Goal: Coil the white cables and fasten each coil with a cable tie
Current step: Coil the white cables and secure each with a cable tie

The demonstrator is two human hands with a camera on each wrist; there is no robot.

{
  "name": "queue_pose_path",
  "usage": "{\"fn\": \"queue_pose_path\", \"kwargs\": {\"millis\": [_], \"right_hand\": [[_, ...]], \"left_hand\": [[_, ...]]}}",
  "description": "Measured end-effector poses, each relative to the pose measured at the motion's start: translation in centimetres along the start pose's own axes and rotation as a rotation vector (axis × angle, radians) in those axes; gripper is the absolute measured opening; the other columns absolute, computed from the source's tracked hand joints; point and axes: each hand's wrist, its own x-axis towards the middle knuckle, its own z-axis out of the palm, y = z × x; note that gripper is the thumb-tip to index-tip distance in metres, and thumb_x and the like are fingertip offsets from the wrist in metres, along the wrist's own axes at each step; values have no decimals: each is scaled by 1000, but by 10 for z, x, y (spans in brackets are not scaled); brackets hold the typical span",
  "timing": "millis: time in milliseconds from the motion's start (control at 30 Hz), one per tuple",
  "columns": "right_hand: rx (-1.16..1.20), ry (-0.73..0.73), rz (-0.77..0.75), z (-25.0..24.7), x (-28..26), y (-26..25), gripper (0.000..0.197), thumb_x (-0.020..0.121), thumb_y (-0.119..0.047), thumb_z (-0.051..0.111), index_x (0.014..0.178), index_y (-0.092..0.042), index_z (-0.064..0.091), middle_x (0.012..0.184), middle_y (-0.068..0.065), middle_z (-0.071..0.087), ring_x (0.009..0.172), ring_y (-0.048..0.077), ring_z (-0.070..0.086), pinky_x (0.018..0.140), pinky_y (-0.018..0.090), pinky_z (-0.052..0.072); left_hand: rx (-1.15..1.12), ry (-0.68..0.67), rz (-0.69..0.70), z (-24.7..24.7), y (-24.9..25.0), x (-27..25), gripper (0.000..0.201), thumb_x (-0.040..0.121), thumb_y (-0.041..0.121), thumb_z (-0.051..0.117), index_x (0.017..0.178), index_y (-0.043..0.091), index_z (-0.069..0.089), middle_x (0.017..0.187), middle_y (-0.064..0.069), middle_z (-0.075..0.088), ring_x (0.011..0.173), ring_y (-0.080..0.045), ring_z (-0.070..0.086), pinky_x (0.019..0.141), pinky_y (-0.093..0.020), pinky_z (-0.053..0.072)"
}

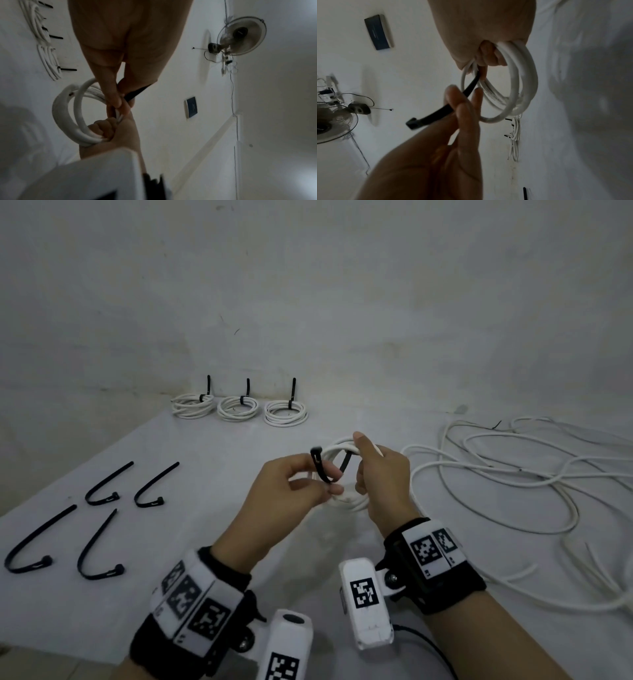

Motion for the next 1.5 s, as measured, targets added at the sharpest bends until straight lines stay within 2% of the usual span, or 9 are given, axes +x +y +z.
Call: {"fn": "queue_pose_path", "kwargs": {"millis": [167, 333, 433, 633, 900, 1067, 1167, 1300, 1500], "right_hand": [[32, 25, -59, -2, 3, -3, 39, 88, -28, 65, 60, -7, 47, 50, 7, 34, 39, 15, 30, 40, 22, 28], [152, -52, -27, -3, -1, -9, 46, 89, -26, 64, 52, -15, 39, 39, -5, 28, 36, 12, 24, 39, 21, 24], [160, -89, -8, -5, 1, -13, 47, 91, -28, 62, 53, -16, 38, 38, -7, 27, 35, 11, 23, 39, 21, 24], [203, -78, 42, -13, 6, -19, 41, 92, -29, 60, 56, -16, 46, 45, -4, 24, 39, 13, 21, 43, 24, 21], [137, -138, -82, -14, 7, -18, 30, 93, -34, 57, 71, -15, 56, 39, -7, 30, 36, 10, 26, 39, 20, 25], [131, -159, -72, -13, 4, -18, 31, 93, -34, 56, 70, -13, 51, 39, -8, 30, 36, 9, 26, 39, 21, 25], [115, -166, -75, -11, 3, -17, 35, 93, -34, 57, 69, -12, 46, 38, -9, 31, 35, 9, 26, 39, 21, 25], [43, -181, -83, -8, 0, -12, 40, 92, -41, 56, 68, -9, 53, 36, -8, 33, 32, 10, 30, 41, 22, 28], [65, -248, -48, -9, -1, -12, 49, 90, -36, 61, 49, -15, 44, 37, -6, 29, 34, 11, 26, 42, 21, 24]], "left_hand": [[43, -3, 130, -15, 6, -1, 5, 86, 7, 63, 88, 4, 66, 83, -6, 75, 85, -11, 72, 75, -14, 52], [20, 24, 153, -12, 1, 7, 13, 81, -3, 66, 71, 6, 69, 82, -17, 72, 75, -23, 73, 68, -18, 54], [23, -3, 174, -6, -1, 9, 13, 79, -4, 67, 71, 5, 69, 82, -15, 71, 74, -23, 73, 68, -19, 54], [77, -77, 179, 0, -4, 7, 17, 79, -2, 69, 64, 6, 65, 78, -6, 73, 73, -22, 73, 63, -18, 52], [101, -46, 236, 1, -3, 8, 16, 80, -3, 67, 66, 4, 66, 75, 0, 73, 67, -17, 73, 62, -17, 53], [226, -9, 389, 1, -6, 12, 14, 74, 0, 74, 73, 14, 73, 72, 2, 69, 67, -11, 68, 66, -16, 52], [305, 54, 536, 1, -9, 16, 12, 75, 4, 75, 77, 16, 75, 68, 5, 65, 61, -12, 63, 62, -24, 53], [444, 157, 741, 1, -7, 27, 8, 76, 20, 72, 82, 17, 75, 67, 9, 61, 57, -2, 46, 56, -14, 38], [456, 160, 761, 4, -10, 41, 16, 77, 33, 66, 82, 20, 74, 68, 8, 61, 64, -2, 42, 60, -14, 35]]}}
